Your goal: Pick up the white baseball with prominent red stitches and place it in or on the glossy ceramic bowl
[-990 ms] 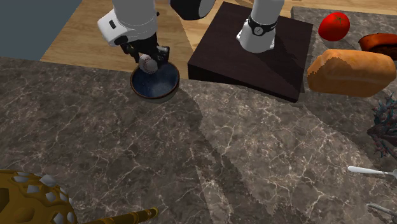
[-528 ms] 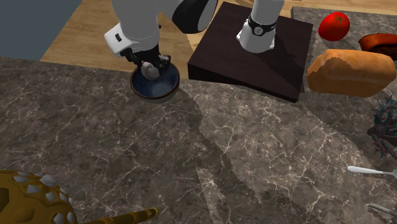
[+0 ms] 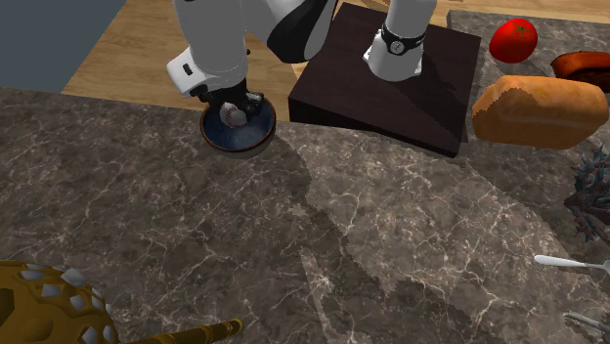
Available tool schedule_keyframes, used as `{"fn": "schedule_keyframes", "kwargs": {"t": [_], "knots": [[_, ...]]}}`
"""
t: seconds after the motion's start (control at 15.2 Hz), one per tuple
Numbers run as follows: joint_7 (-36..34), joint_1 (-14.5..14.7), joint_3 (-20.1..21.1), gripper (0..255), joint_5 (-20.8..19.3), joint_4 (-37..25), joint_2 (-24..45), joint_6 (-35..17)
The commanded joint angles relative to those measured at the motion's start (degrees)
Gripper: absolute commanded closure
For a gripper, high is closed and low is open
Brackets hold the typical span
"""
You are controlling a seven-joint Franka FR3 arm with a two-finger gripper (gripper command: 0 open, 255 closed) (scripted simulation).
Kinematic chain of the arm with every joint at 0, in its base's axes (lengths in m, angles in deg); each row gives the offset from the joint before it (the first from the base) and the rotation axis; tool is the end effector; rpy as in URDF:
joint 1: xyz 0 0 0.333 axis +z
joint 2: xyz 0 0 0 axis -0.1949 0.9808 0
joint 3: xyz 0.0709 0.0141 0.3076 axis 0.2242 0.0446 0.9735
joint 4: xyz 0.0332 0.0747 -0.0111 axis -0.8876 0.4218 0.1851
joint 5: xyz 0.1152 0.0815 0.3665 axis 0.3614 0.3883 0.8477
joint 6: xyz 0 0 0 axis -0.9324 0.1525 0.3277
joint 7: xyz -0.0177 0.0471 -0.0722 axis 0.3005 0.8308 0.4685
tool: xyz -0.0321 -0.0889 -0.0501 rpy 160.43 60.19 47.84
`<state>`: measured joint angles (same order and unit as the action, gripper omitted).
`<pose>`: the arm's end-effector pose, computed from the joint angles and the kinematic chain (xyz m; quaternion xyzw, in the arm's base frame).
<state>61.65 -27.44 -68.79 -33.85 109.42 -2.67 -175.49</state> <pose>0.4498 -0.2697 0.2685 0.9893 0.0957 -0.0625 0.0909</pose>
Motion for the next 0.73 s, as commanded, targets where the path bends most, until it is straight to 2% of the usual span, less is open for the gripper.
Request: {"fn": "schedule_keyframes", "kwargs": {"t": [0.0,0.13,0.2,0.53,0.66], "knots": [[-0.01,0.00,0.00,255,0.00,0.00,0.01,-0.03],[-0.01,0.00,0.00,255,0.00,0.00,0.01,-0.03],[-0.01,0.00,0.00,0,0.00,0.00,0.01,-0.03],[-0.01,0.00,0.00,0,0.00,0.01,0.01,-0.03],[-0.05,0.58,0.26,0,0.02,-0.65,-3.00,3.72]]}}
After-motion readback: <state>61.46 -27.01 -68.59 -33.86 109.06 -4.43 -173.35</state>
